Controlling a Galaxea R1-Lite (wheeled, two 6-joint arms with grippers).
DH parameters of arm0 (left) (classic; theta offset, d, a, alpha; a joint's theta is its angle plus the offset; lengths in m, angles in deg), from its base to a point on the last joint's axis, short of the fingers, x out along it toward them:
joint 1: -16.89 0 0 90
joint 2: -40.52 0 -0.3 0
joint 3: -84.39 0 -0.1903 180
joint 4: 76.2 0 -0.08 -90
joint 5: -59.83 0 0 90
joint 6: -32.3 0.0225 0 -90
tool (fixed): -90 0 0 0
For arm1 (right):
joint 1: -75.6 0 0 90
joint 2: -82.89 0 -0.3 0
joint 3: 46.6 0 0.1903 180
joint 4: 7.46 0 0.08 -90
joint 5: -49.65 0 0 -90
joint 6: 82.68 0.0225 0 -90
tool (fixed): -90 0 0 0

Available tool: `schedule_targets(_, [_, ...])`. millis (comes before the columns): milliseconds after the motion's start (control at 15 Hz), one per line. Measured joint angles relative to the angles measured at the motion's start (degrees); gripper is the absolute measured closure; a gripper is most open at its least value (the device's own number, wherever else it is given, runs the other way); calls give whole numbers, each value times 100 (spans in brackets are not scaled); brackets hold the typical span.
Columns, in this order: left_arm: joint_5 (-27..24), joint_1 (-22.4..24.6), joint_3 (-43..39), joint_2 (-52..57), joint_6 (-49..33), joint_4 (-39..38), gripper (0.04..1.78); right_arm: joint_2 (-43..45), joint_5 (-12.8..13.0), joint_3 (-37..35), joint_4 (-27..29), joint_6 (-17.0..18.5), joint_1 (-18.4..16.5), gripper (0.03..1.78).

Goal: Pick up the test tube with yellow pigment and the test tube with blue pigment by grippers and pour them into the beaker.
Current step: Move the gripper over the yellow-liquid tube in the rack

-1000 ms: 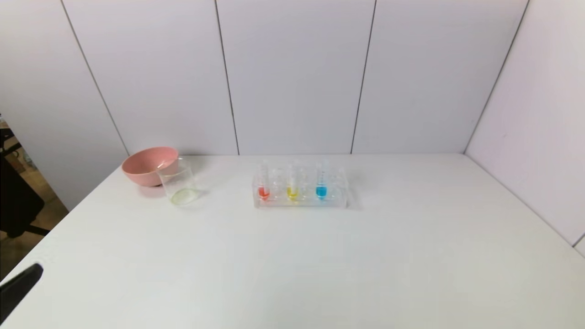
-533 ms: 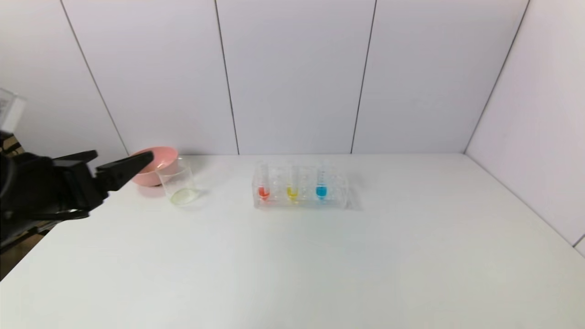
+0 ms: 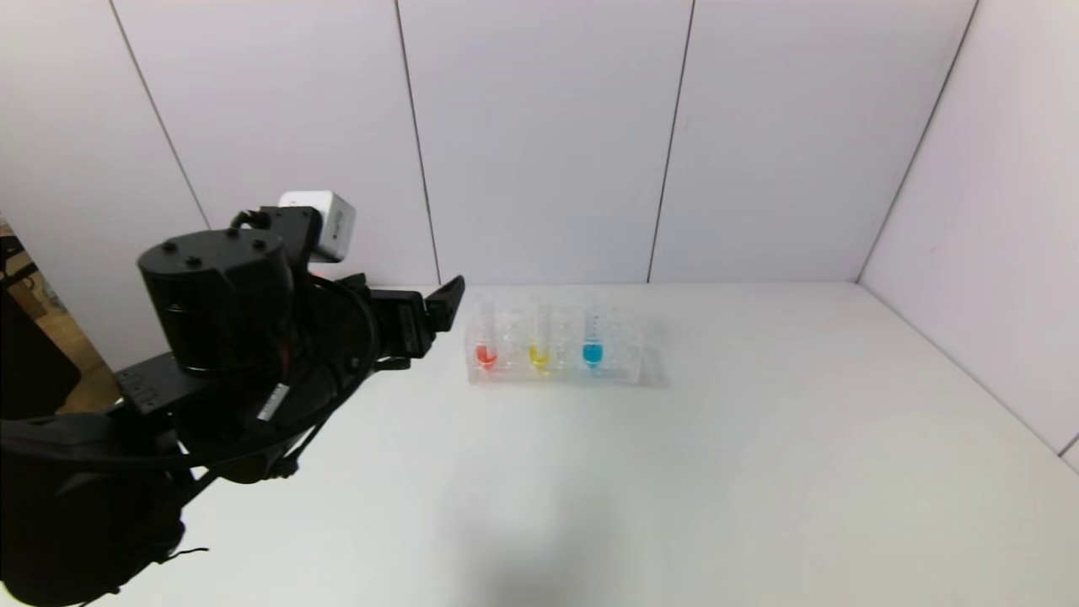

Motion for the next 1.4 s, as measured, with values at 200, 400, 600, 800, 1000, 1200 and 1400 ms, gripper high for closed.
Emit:
schedule_targets(200, [251,-354,101,-691,-33,-464,6,0,0,0,0,0,0,10])
schedule_targets(400, [372,-544,440,-1298,-91,-581,6,0,0,0,0,0,0,10])
schedule_targets(600, [369,-590,829,-1816,-105,-590,6,0,-2,0,0,0,0,10])
schedule_targets(800, [330,-590,1268,-2317,-102,-602,6,0,0,0,0,0,0,10])
schedule_targets(1000, [315,-585,1719,-2712,-94,-599,6,0,0,0,0,2,0,10])
schedule_targets(1200, [315,-560,2088,-3056,-96,-561,6,0,0,0,-2,0,0,10])
schedule_targets(1400, [310,-511,2353,-3296,-99,-541,6,0,0,0,-2,0,0,10])
